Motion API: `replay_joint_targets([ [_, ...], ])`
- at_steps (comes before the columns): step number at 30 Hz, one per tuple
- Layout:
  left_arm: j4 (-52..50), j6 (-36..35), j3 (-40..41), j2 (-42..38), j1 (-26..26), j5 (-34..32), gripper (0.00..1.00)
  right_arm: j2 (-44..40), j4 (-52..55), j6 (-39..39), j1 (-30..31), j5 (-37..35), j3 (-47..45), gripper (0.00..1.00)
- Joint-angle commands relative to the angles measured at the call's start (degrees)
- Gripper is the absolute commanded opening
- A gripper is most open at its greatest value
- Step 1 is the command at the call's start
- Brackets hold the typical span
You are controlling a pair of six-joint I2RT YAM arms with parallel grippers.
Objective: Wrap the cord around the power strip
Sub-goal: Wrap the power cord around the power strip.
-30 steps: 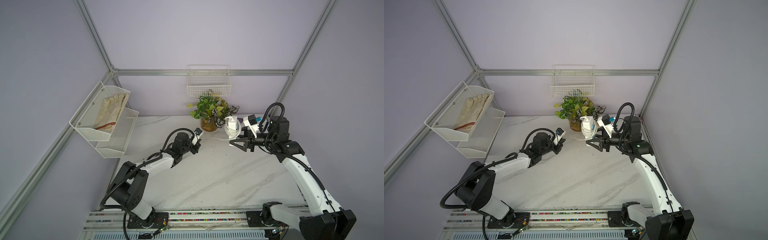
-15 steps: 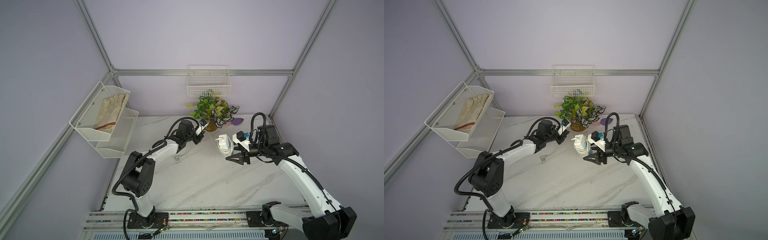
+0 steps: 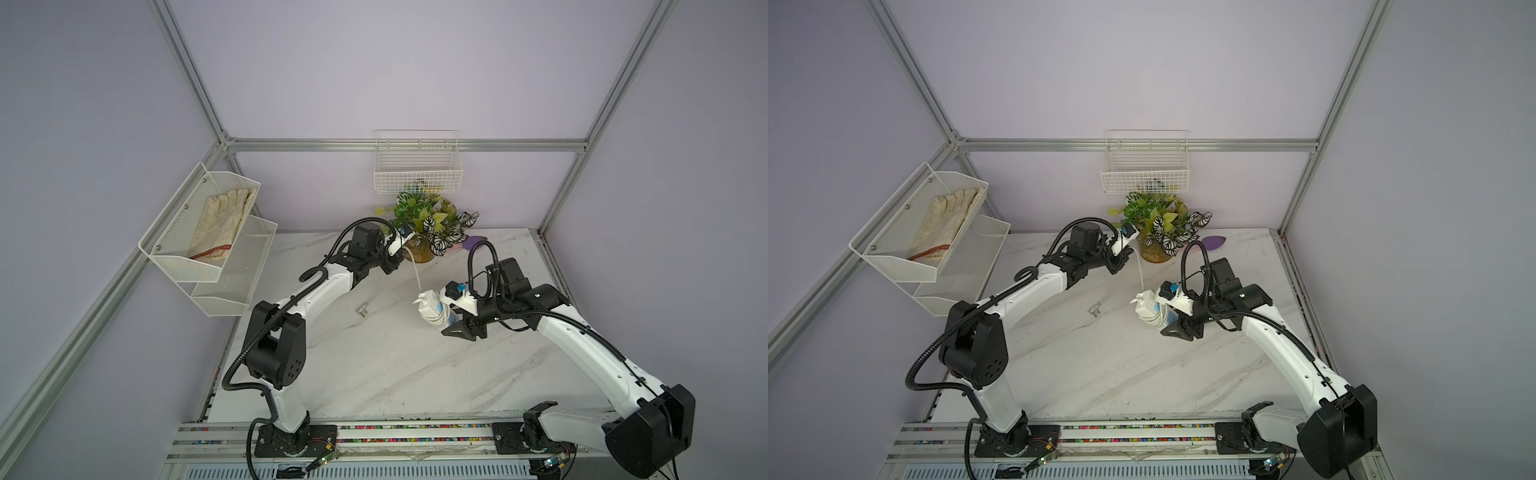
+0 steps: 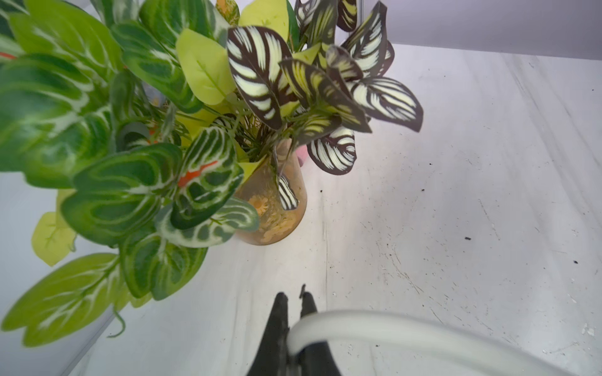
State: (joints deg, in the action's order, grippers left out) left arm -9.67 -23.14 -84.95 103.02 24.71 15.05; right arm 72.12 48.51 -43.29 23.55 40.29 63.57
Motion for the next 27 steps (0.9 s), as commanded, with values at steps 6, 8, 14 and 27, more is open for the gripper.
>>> replay_joint_targets([
  [6,0.71,-0.26,-5.86,-0.91,-1.59,-0.23,0.0,5.22,0.8,5.08,2.65,-8.25,1.64,0.0],
  [8,0.62,-0.17,-6.12,-1.67,-1.28,0.7,0.0,6.1,1.23,5.53,3.16,-9.81,2.43,0.0],
  [14,-1.19,-1.18,-7.57,-3.09,0.65,1.86,0.0,11.01,2.28,6.24,4.77,-15.17,5.25,0.0],
  [27,-2.45,-0.11,-1.78,-12.61,6.22,-5.32,0.0,12.31,-5.73,21.43,4.94,-16.22,8.27,0.0],
])
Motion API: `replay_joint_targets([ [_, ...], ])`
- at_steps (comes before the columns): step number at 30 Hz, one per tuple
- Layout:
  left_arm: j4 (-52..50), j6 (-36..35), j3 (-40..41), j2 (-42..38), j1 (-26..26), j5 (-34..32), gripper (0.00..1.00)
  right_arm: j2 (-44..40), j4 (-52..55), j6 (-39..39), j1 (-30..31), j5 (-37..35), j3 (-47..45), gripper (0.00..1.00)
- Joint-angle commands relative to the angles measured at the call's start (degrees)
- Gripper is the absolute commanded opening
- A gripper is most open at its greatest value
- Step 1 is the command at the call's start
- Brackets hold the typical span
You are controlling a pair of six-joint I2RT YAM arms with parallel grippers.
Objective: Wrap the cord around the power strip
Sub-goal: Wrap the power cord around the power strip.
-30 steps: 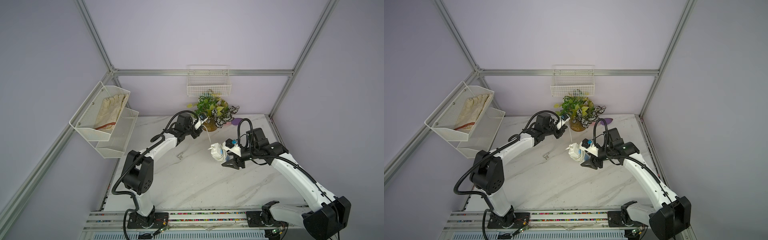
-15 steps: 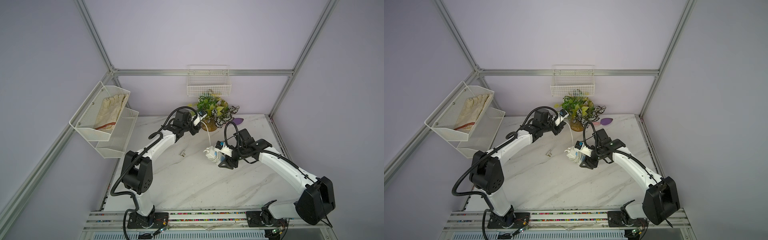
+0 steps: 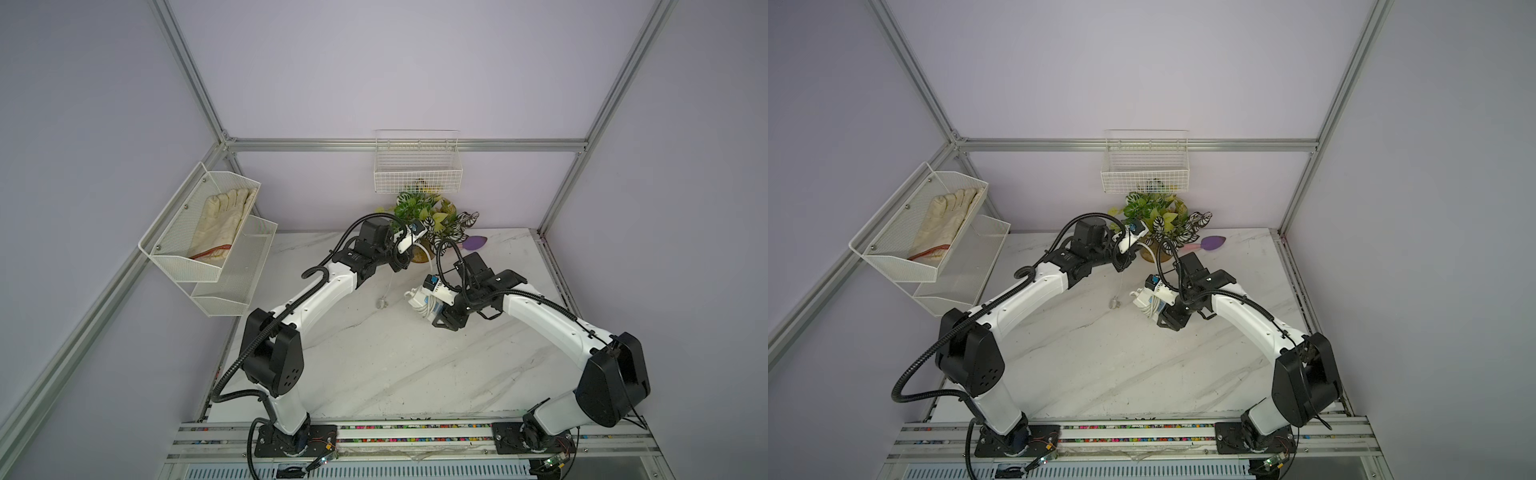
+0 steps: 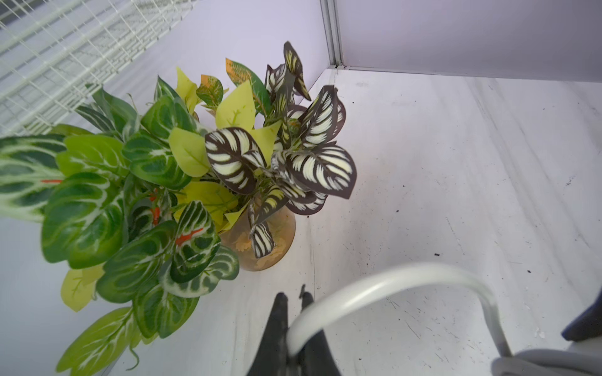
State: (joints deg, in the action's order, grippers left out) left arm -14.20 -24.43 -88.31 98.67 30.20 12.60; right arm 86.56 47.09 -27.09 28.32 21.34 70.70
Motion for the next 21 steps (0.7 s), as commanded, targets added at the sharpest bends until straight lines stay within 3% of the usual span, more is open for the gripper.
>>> replay_joint_targets([
  [1,2.07,1.99,2.46,-9.29,0.74,-3.54,0.0,-2.34,-4.89,5.82,0.23,3.2,1.11,0.0],
  [11,0.83,7.4,9.47,-19.72,1.65,-10.3,0.0,-4.0,-11.33,12.15,-0.53,4.02,-2.48,0.0],
  [21,-1.49,10.9,11.32,-23.68,2.92,-10.6,0.0,-6.32,-18.17,17.93,-3.24,7.83,-5.84,0.0],
])
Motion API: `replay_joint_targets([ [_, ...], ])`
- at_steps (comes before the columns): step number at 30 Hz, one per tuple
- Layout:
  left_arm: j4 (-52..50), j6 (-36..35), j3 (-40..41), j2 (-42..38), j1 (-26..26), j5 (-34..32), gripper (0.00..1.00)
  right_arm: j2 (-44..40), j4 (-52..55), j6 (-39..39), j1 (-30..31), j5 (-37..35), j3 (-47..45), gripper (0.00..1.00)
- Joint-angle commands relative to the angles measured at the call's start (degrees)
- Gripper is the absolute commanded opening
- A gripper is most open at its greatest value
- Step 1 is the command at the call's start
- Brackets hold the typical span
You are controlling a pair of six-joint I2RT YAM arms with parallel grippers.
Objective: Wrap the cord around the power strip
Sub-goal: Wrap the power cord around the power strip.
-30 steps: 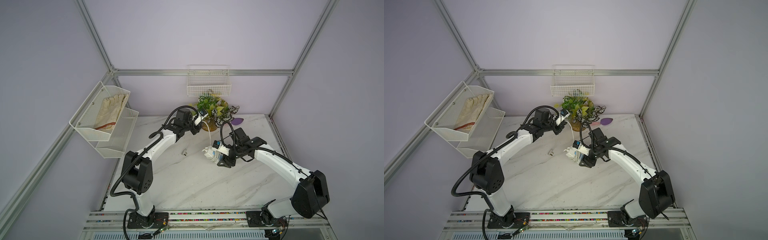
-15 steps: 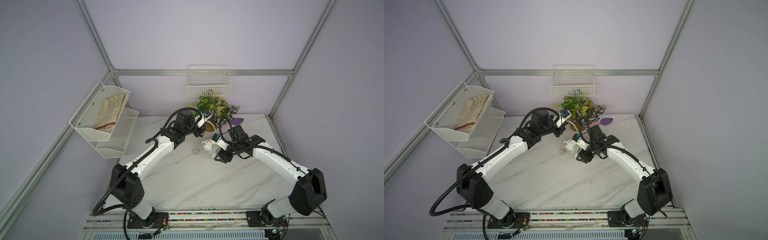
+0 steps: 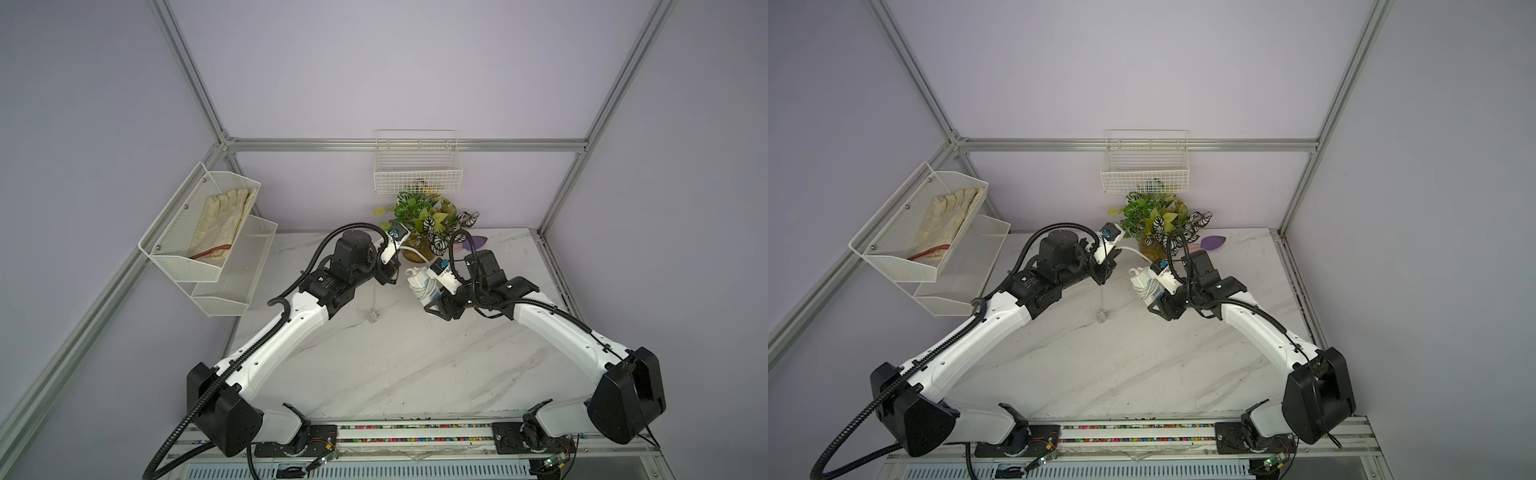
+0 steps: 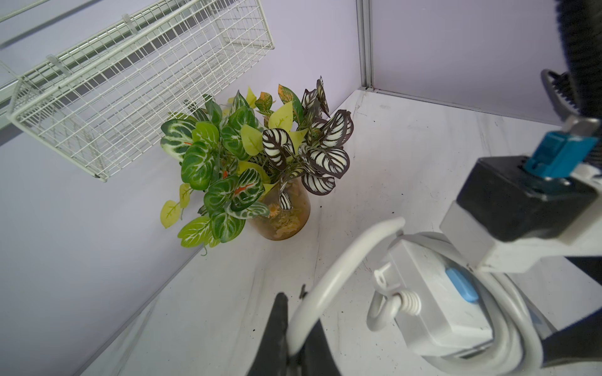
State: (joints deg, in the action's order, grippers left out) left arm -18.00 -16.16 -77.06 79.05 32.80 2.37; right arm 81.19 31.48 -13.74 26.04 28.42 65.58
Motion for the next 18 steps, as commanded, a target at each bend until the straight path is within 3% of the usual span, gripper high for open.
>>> replay_joint_targets([
  [1,2.35,2.7,0.15,-4.37,0.8,0.03,0.0,-0.65,-2.73,5.04,-1.21,0.83,-0.66,0.0],
  [10,2.18,4.08,3.86,-7.27,5.43,-0.04,0.0,-0.14,-8.11,12.88,-5.94,0.01,-1.22,0.0],
  [14,2.27,4.11,6.66,-7.56,6.96,6.01,0.0,1.07,-8.02,13.36,-6.62,-2.11,1.48,0.0],
  [18,2.88,4.77,9.26,-7.4,7.84,8.04,0.0,1.46,-7.53,13.01,-7.17,-2.59,4.62,0.0],
])
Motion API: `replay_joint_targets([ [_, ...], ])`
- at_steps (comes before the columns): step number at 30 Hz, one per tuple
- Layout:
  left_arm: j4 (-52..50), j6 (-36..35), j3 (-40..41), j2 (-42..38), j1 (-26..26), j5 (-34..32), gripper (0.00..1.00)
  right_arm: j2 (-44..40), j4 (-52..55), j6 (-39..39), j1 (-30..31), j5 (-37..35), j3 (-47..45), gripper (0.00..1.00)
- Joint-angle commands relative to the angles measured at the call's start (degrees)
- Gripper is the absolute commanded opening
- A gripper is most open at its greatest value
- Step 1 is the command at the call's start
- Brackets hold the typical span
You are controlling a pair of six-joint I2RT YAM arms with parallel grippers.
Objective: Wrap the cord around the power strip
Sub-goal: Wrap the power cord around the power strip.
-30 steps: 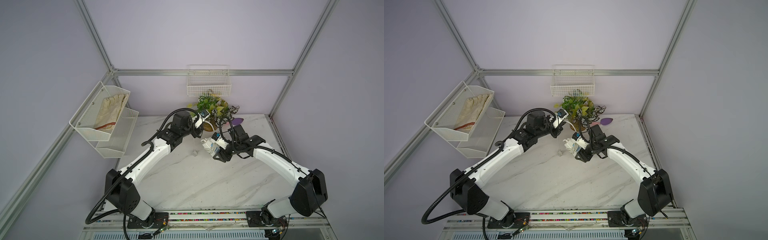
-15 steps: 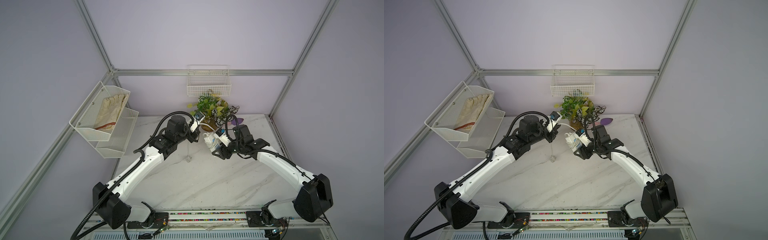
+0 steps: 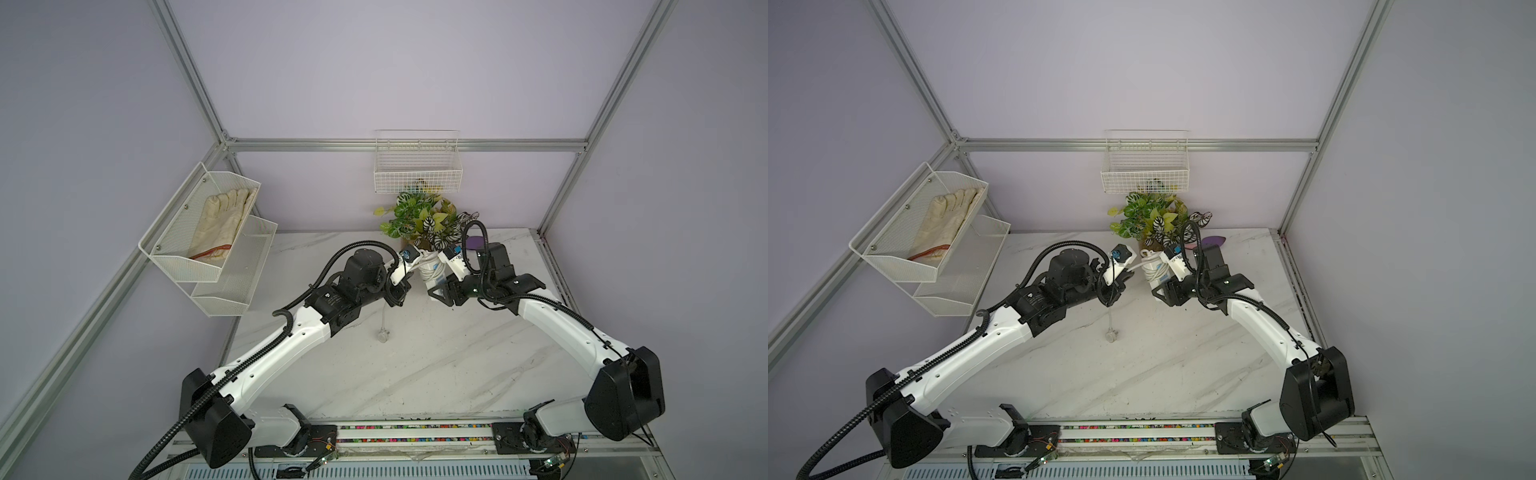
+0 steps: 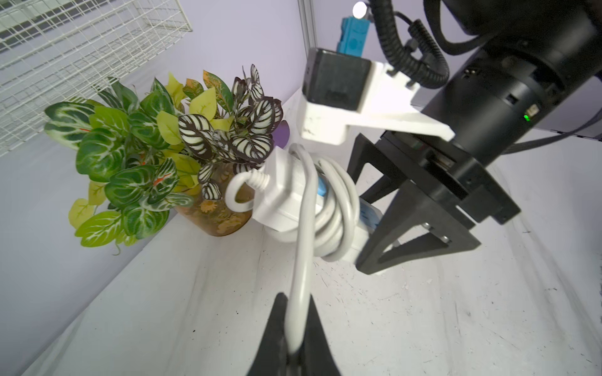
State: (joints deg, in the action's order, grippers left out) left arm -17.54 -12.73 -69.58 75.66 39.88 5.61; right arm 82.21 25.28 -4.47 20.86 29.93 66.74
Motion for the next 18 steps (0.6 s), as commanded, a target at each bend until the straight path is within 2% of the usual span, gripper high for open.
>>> replay_joint_targets([
  [1,2.82,1.63,2.37,-4.0,0.81,5.36,0.0,0.49,-1.09,3.7,-2.21,-4.16,4.34,0.0],
  [11,16.39,2.79,12.85,-0.86,1.17,4.44,0.0,-1.83,0.7,0.88,-3.33,1.57,10.27,0.0],
  [18,28.33,4.15,16.44,3.01,1.17,3.68,0.08,-1.95,5.72,-1.07,-3.26,5.13,11.72,0.0],
])
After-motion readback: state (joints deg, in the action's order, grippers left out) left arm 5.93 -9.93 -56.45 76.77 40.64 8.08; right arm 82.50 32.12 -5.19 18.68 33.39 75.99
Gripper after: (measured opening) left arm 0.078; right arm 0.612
